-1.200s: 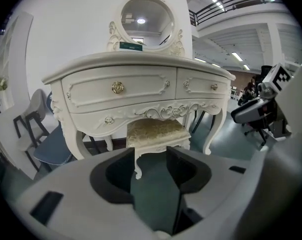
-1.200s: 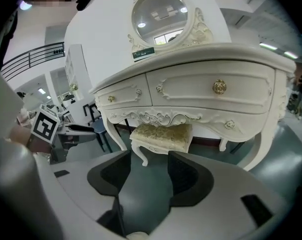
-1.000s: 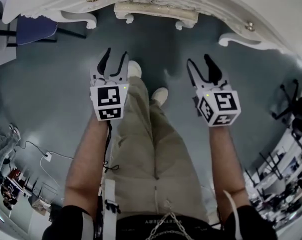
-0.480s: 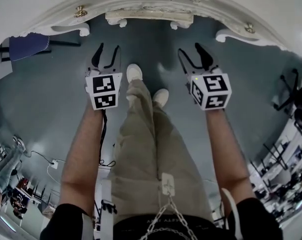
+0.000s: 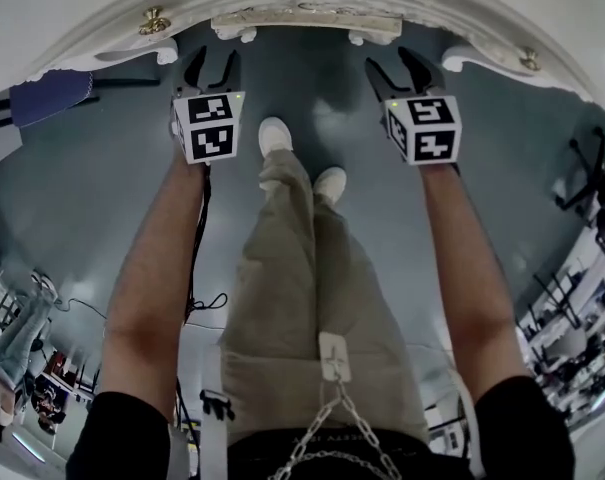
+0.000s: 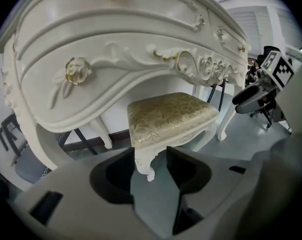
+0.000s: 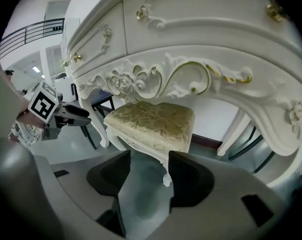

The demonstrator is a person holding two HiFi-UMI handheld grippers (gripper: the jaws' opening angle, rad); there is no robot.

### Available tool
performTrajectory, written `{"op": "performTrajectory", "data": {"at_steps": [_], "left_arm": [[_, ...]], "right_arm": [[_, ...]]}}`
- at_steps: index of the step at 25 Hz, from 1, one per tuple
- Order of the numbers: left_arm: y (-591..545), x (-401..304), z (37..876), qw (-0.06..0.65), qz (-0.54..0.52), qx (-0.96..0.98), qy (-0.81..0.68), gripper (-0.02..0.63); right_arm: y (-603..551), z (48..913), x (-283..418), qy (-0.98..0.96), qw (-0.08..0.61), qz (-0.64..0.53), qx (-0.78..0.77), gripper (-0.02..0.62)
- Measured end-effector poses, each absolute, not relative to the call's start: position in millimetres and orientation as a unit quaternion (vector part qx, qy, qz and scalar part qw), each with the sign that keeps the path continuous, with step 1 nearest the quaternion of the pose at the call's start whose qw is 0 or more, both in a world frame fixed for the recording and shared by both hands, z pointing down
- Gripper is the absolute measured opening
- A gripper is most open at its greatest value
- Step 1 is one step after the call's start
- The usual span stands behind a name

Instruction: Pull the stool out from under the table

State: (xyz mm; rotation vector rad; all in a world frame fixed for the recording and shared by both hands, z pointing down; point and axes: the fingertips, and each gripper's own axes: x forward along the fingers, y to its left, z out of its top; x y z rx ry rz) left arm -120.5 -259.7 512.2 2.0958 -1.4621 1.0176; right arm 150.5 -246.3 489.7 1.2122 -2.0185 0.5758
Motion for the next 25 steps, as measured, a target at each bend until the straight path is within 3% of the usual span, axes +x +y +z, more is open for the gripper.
{"op": "performTrajectory", "data": {"at_steps": [13,25], "left_arm": [[-312,-132,564,0.127,0.427,0.752,-0.486,0.218],[-327,-121,591,0.111,0.49,0.759,-0.414,0.258]], "right_arm": [[-287,547,169,-0.743,0.443,0.174,0.47,0.255],[-310,580,179,-0.724,0.464,0.21,0.466,0.299]]}}
